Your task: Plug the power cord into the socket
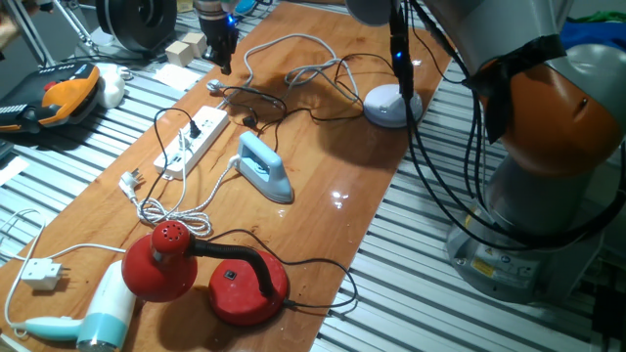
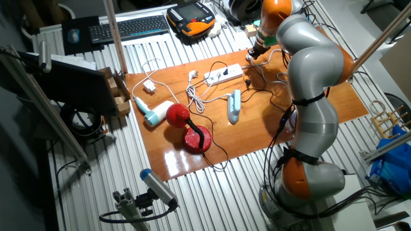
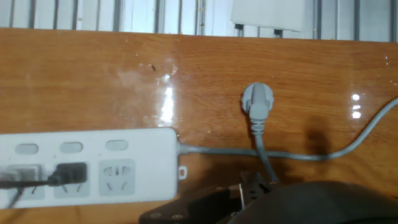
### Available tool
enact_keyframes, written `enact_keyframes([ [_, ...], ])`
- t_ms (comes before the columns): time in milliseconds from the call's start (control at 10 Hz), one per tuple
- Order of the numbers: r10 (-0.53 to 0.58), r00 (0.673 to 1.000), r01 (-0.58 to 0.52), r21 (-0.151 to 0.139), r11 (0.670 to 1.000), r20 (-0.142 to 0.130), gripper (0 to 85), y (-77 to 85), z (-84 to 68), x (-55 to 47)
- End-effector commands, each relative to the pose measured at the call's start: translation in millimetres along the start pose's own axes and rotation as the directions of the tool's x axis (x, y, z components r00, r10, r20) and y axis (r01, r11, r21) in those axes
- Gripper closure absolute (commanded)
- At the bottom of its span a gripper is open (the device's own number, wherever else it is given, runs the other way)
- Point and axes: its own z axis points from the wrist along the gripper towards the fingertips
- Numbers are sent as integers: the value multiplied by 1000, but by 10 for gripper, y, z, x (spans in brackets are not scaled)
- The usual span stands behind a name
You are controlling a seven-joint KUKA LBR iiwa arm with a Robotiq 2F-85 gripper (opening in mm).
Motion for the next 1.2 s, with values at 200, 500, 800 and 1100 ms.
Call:
enact_keyframes([
  [200,14,1000,-14,-4,1000,23,850,-34,12,-60],
  [500,34,993,-35,8,999,115,850,12,27,-122],
  [800,30,994,-31,5,1000,106,850,6,61,-149],
  [1100,51,994,-51,-9,999,101,850,-4,98,-170],
])
